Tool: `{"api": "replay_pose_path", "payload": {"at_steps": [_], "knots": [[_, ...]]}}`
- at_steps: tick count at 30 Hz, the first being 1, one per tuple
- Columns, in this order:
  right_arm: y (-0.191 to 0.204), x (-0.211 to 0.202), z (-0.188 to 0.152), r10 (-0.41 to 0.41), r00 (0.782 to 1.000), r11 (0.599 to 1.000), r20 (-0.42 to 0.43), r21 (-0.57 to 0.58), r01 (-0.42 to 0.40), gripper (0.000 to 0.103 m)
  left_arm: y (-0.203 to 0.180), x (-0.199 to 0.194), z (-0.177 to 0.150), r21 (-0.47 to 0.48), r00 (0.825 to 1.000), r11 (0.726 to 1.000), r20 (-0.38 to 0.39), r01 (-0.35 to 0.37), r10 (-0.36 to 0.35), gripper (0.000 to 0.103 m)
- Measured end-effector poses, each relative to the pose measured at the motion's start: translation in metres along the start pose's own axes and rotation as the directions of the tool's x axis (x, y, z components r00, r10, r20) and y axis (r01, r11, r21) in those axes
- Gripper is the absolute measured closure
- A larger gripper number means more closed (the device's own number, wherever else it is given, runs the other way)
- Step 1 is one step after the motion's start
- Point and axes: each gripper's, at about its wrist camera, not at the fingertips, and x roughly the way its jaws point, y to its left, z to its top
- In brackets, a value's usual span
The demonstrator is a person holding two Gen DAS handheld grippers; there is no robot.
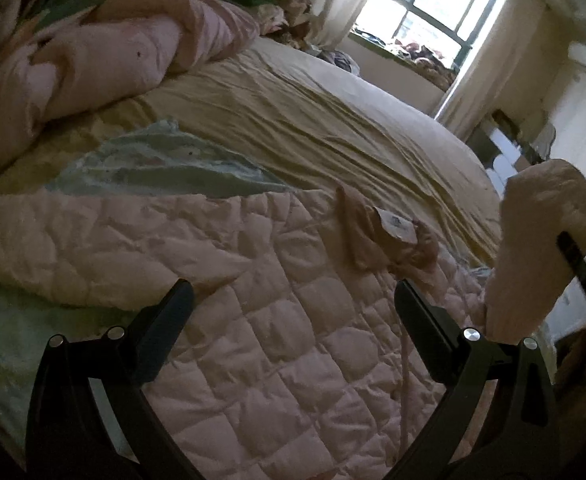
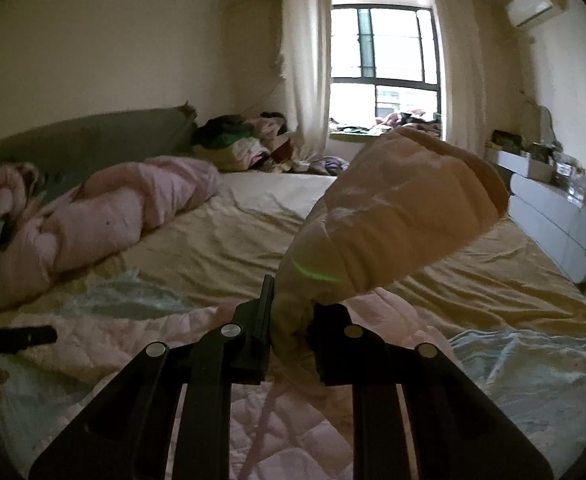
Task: Fold large clothes
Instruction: 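Carry the held sleeve across the jacket front with the right tool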
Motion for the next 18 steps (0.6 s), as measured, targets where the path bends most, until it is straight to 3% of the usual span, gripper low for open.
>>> {"api": "replay_pose_path", "payload": {"at_steps": [9, 13, 18], "knots": [[0.05, 0.042, -0.041, 0.022, 0.997, 0.998, -0.072, -0.062, -0.026, 0.087, 0.032, 0.022, -0.013, -0.088, 0.999, 0.995, 0.009, 0.053, -0.052, 0.009], [0.069, 0.061, -0.067, 0.03, 0.992, 0.996, -0.12, -0.076, -0.039, 0.087, 0.037, 0.032, -0.016, -0.109, 0.991, 0.985, 0.026, 0.131, -0.129, 0.009], [0.091, 0.082, -0.098, 0.039, 0.982, 0.992, -0.184, -0.109, -0.06, 0.087, 0.052, 0.049, -0.025, -0.154, 0.984, 0.973, 0.043, 0.175, -0.17, 0.009]]}}
